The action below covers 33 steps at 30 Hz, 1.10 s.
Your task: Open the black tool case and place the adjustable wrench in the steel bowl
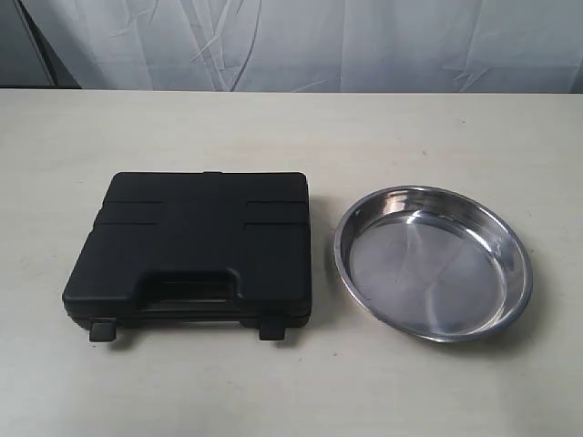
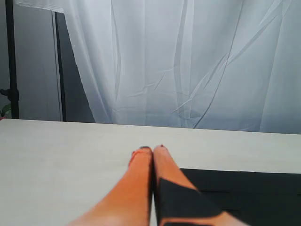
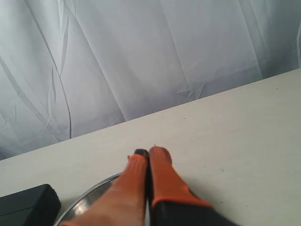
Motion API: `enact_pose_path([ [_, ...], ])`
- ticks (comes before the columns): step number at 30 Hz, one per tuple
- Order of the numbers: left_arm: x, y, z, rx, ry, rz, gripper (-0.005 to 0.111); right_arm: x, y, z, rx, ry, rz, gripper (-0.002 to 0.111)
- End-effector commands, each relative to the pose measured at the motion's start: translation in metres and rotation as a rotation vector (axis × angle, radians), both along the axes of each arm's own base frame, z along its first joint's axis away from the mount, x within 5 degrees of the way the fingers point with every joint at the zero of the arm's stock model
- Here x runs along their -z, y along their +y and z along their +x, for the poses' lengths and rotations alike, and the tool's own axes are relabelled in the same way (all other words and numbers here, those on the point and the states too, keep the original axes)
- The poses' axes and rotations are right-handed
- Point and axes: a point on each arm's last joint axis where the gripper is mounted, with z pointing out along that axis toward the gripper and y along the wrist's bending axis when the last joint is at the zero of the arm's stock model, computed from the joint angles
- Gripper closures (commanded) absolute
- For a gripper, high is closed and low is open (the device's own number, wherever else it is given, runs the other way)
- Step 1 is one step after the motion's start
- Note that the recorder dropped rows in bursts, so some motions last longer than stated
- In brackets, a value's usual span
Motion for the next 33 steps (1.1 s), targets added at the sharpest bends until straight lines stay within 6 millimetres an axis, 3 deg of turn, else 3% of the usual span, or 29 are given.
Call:
enact_pose_path([
  [1, 0.001, 0.0, 0.0, 0.005, -0.001, 0.0, 0.107, -0.003, 0.0, -0.001, 0.006, -0.018, -0.009, 0.108],
  [7, 0.001, 0.0, 0.0, 0.005, -0.001, 0.0, 0.107, -0.014, 0.001, -0.001, -0.009, -0.142, 0.029, 0.108],
  [14, 0.001, 0.0, 0.0, 0.005, -0.001, 0.0, 0.107, -0.033, -0.013, -0.005, 0.044, -0.368, 0.774, 0.108],
  [18, 0.001, 0.0, 0.0, 0.005, -0.001, 0.0, 0.107, -0.031, -0.014, -0.005, 0.025, -0.353, 1.077, 0.108],
  [20, 0.001, 0.0, 0.0, 0.005, -0.001, 0.0, 0.107, -0.04, -0.013, -0.007, -0.018, -0.373, 1.153, 0.108],
  [22, 0.001, 0.0, 0.0, 0.005, -0.001, 0.0, 0.107, -0.061, -0.013, -0.012, -0.067, -0.456, 1.095, 0.108],
  [26, 0.001, 0.0, 0.0, 0.005, -0.003, 0.0, 0.107, -0.121, 0.0, -0.029, -0.151, -0.598, 0.548, 0.108],
  [30, 0.001, 0.0, 0.0, 0.005, -0.003, 0.0, 0.107, -0.156, 0.0, -0.004, -0.034, -0.323, 0.303, 0.108],
  [33, 0.001, 0.0, 0.0, 0.005, -0.003, 0.0, 0.107, -0.173, -0.001, 0.032, 0.03, -0.119, 0.128, 0.108],
])
